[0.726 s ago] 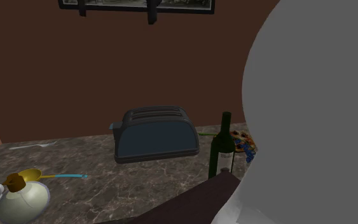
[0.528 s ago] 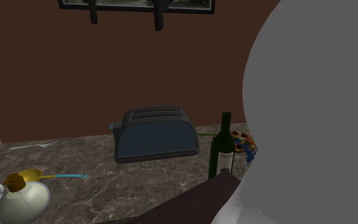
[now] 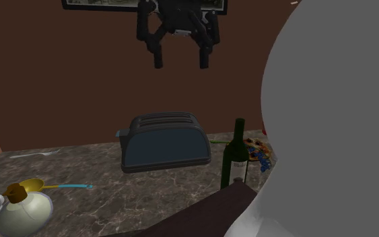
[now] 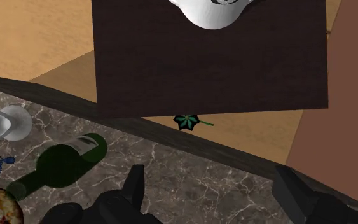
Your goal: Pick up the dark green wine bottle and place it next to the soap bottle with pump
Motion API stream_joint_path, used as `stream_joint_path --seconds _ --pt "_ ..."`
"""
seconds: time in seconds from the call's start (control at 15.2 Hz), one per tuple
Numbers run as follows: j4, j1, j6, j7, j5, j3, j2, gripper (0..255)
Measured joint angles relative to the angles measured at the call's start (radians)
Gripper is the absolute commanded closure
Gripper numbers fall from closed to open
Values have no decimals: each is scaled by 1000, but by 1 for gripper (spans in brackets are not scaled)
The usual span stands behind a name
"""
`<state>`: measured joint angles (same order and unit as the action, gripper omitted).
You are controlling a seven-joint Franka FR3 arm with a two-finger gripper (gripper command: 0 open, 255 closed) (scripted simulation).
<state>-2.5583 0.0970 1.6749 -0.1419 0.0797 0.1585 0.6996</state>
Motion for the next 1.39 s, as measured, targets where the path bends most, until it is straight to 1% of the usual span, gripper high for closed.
stream_joint_path --seconds 0.13,0.4,0.53,0.79,1.06,1.25,1.39 --pt "-6 17 44 -42 29 38 -30 0" --pt "-15 46 162 -124 78 117 -122 0" --pt "-8 55 206 -160 92 149 -164 0" --pt "19 70 328 -249 109 230 -294 0" --pt "62 77 436 -347 94 304 -431 0" --pt "122 79 508 -440 49 357 -557 0" --pt "163 83 553 -505 3 383 -643 0"
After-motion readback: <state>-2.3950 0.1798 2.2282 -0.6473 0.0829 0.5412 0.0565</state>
